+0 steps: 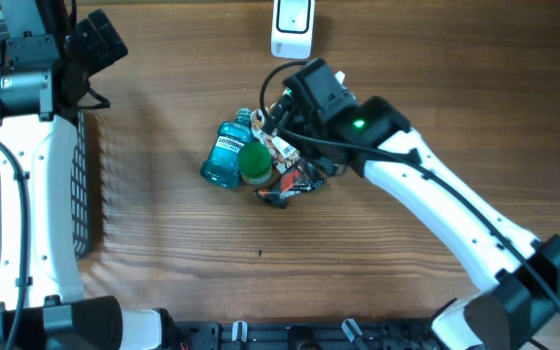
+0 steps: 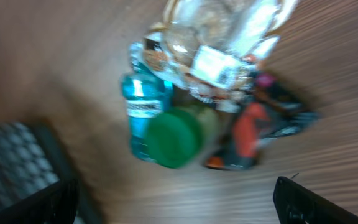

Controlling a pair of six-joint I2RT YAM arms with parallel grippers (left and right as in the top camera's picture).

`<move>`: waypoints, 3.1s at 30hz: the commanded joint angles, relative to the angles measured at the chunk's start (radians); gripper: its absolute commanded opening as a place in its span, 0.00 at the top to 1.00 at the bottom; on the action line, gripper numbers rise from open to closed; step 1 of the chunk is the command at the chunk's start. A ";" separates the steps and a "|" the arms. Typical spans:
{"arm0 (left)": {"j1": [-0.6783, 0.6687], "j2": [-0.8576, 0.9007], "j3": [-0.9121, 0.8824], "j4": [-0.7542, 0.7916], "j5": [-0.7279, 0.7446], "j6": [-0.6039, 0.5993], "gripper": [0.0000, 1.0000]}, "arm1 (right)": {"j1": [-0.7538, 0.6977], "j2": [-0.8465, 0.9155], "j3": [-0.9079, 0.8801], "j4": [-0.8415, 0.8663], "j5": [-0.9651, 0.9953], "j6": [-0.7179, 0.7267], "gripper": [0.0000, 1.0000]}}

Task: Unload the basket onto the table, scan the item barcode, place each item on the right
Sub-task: 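Reach the right gripper down to the green jar and grasp it, then lift the green jar out of the pile with the right gripper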

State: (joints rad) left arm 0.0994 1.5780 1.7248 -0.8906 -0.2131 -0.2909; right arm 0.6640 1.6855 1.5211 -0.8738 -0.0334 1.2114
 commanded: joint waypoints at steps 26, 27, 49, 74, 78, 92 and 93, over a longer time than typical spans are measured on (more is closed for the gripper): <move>0.004 -0.024 -0.005 -0.042 -0.005 -0.066 0.00 | 0.095 0.320 -0.010 0.159 -0.139 0.860 0.06; 0.004 -0.024 -0.005 -0.044 -0.005 -0.066 0.00 | 0.088 0.322 -0.010 0.158 -0.132 0.859 0.06; 0.004 -0.024 -0.005 -0.043 -0.005 -0.065 0.00 | 0.062 0.338 -0.009 0.267 -0.091 0.779 0.02; 0.004 -0.019 -0.005 -0.043 -0.005 -0.065 0.00 | 0.058 0.426 -0.009 0.326 -0.104 0.715 0.04; 0.004 -0.011 -0.005 -0.043 -0.005 -0.065 0.00 | 0.057 0.426 -0.009 0.331 -0.108 0.664 0.10; 0.004 0.029 -0.006 -0.041 -0.005 -0.065 0.00 | 0.027 0.426 -0.009 0.332 -0.146 0.196 0.31; 0.004 0.029 -0.006 -0.042 -0.005 -0.065 0.00 | 0.022 0.426 -0.009 0.331 -0.152 0.138 0.31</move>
State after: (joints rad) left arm 0.0994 1.5967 1.7248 -0.9360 -0.2127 -0.3435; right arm 0.7055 2.0983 1.5131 -0.5415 -0.1654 1.5929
